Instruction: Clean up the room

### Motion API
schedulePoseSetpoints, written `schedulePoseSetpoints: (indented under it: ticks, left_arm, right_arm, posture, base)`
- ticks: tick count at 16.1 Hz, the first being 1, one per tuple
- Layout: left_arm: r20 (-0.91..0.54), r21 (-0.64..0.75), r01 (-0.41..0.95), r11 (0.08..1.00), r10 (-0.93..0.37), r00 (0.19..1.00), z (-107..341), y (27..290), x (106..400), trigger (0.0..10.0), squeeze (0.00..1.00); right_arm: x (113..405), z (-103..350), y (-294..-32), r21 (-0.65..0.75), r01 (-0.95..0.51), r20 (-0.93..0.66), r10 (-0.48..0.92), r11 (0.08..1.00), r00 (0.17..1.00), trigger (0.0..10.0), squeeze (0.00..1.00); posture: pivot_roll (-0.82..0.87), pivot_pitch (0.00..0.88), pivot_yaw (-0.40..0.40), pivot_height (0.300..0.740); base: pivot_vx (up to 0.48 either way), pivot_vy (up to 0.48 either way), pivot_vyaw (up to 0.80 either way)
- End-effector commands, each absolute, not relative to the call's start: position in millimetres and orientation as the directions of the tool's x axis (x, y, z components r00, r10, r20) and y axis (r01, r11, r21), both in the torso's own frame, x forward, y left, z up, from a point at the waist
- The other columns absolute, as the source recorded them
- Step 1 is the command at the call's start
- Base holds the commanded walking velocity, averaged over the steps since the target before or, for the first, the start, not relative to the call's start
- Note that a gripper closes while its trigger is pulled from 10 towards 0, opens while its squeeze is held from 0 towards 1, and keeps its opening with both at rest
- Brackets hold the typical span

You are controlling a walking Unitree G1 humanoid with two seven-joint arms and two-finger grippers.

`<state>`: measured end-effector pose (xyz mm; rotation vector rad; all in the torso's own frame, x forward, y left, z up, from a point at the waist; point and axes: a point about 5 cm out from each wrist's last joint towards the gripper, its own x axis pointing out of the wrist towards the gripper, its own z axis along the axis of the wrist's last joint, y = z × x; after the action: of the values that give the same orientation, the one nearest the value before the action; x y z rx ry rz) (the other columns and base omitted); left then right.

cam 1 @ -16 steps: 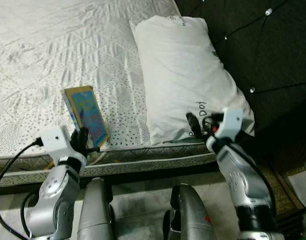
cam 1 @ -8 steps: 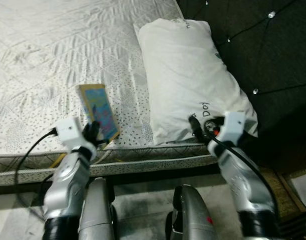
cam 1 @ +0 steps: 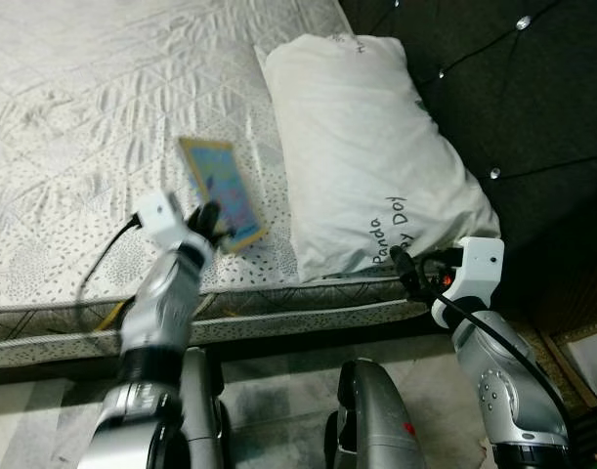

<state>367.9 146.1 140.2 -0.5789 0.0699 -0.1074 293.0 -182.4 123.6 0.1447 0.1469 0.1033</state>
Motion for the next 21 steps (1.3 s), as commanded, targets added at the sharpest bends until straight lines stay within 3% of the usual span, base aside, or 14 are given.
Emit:
schedulePoseSetpoints:
  ticks: [1, 6, 10, 12, 14, 18, 21]
  left_arm:
    - [-0.012, -0.586, 0.144, 0.798, -0.186, 0.982, 144.7, 130.4, 370.4, 10.0, 0.00]
    - [0.062, -0.628, 0.265, 0.732, -0.293, 0.954, 165.5, 94.7, 366.3, 10.0, 0.00]
    - [-0.141, -0.754, 0.122, 0.645, -0.341, 0.929, 112.5, 96.0, 341.6, 10.0, 0.00]
    - [-0.205, -0.718, 0.103, 0.688, -0.350, 0.914, 98.0, 104.0, 332.9, 10.0, 0.00]
    - [-0.238, -0.647, 0.073, 0.759, -0.292, 0.926, 90.7, 121.8, 326.1, 10.0, 0.00]
    - [-0.133, -0.455, -0.106, 0.884, 0.050, 0.990, 99.4, 171.1, 324.0, 10.0, 0.00]
    - [-0.102, -0.323, -0.277, 0.905, 0.258, 0.961, 97.3, 193.8, 318.9, 10.0, 0.00]
  right_arm:
    - [290.3, 124.5, -186.6, 0.144, -0.077, -0.146, 0.098, 0.987, 0.984, 10.0, 0.00]
    - [293.0, 125.7, -187.0, 0.139, -0.070, -0.153, 0.092, 0.988, 0.984, 10.0, 0.00]
    - [294.3, 125.4, -187.2, 0.135, -0.062, -0.158, 0.083, 0.989, 0.984, 10.0, 0.00]
    - [294.6, 125.2, -188.5, 0.130, -0.061, -0.160, 0.081, 0.990, 0.984, 10.0, 0.00]
    - [295.8, 124.5, -191.1, 0.122, -0.056, -0.163, 0.075, 0.991, 0.984, 10.0, 0.00]
    - [297.6, 123.3, -190.6, 0.111, -0.060, -0.159, 0.077, 0.992, 0.984, 10.0, 0.00]
    - [299.2, 124.5, -189.2, 0.097, -0.071, -0.146, 0.085, 0.993, 0.986, 10.0, 0.00]
  posture:
    - [-0.14, 0.224, -0.058, 0.585]
    - [-0.13, 0.226, -0.058, 0.585]
    - [-0.13, 0.231, -0.056, 0.585]
    - [-0.13, 0.230, -0.058, 0.585]
    - [-0.13, 0.229, -0.058, 0.585]
    - [-0.12, 0.228, -0.060, 0.585]
    - [-0.12, 0.227, -0.059, 0.585]
  base:
    - [0.000, 0.000, 0.00]
    - [0.000, 0.000, 0.00]
    - [0.000, 0.000, 0.00]
    - [0.000, 0.000, 0.00]
    - [0.000, 0.000, 0.00]
    - [0.000, 0.000, 0.00]
    - [0.000, 0.000, 0.00]
